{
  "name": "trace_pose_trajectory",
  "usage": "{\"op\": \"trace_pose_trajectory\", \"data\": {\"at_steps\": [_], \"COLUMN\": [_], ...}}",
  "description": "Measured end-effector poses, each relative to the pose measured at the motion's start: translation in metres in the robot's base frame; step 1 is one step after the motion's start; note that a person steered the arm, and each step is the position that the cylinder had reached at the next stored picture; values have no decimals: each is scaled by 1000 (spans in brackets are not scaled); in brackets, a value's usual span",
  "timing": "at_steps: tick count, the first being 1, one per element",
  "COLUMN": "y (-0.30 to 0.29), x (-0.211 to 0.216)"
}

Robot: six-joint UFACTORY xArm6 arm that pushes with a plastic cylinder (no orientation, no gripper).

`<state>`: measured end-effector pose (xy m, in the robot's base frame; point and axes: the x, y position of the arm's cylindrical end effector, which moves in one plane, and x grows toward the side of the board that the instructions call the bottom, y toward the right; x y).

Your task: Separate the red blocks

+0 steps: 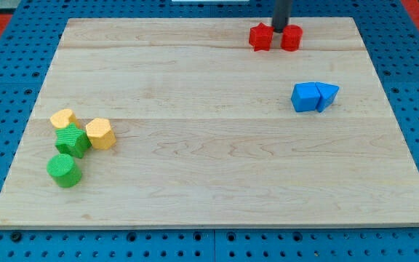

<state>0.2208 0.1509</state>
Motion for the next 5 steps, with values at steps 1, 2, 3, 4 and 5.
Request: {"op": "trace_pose_trajectory", "data": {"at_steps": [1, 2, 3, 4, 5], "y": [31, 26, 10, 8, 8], "x": [5, 20, 31, 19, 23]}}
